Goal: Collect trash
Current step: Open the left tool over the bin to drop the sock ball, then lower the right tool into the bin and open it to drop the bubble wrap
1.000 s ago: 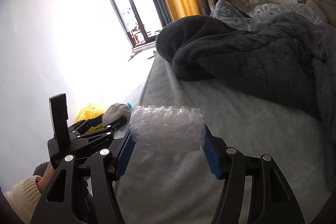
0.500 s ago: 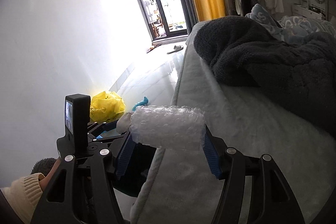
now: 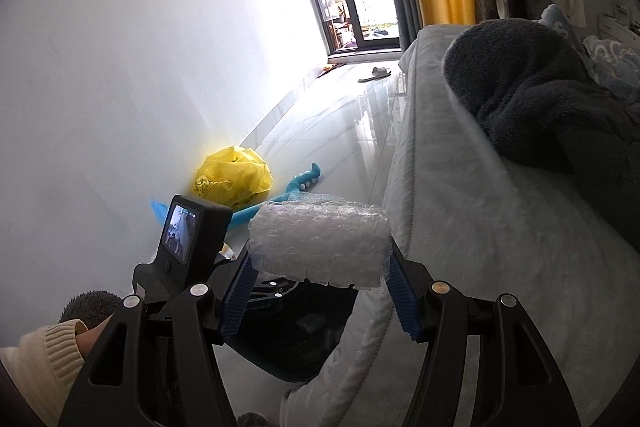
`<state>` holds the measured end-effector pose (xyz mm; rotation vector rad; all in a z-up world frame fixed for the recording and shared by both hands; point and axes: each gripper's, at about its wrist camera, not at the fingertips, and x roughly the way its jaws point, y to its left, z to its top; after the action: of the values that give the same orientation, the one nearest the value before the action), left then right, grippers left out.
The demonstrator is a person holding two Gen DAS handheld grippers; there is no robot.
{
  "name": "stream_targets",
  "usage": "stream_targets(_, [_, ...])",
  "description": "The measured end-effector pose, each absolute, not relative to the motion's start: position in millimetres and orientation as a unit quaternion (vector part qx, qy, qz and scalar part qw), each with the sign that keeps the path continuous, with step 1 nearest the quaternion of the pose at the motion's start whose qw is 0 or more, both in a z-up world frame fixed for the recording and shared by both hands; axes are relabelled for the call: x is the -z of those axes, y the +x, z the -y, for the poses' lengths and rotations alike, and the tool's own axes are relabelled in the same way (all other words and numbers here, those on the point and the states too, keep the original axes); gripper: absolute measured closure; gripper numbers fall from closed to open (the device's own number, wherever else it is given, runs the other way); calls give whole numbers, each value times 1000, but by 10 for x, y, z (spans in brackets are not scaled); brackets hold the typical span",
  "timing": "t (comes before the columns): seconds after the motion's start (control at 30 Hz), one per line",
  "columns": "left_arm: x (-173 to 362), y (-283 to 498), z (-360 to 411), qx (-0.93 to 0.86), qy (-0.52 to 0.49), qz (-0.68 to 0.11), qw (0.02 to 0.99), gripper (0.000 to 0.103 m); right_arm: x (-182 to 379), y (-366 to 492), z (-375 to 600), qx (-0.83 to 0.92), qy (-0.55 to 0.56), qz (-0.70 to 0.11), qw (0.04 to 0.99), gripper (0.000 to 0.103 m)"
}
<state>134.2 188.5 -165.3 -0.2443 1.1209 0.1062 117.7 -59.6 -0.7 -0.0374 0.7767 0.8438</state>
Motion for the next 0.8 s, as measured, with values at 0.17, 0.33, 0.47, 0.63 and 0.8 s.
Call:
stream_targets(0.17, [1827, 1247, -2028, -50, -123, -565, 815, 36, 70, 1160, 315, -417, -33, -377, 826, 41])
stream_targets(0.33, [1950, 1174, -2182, -52, -130, -591, 794, 36, 161, 1185, 93, -427, -40, -389, 815, 41])
stream_targets(0.47, [1959, 1084, -2318, -49, -143, -598, 787, 26, 273, 1221, -55, -431, -47, -402, 807, 41])
stream_targets(0.63, [1822, 958, -2474, -58, -144, -577, 802, 19, 458, 1289, -221, -430, -57, -423, 795, 41])
stream_targets(0.8, [1628, 863, -2636, -68, -141, -543, 825, 18, 657, 1334, -364, -431, -58, -450, 780, 41])
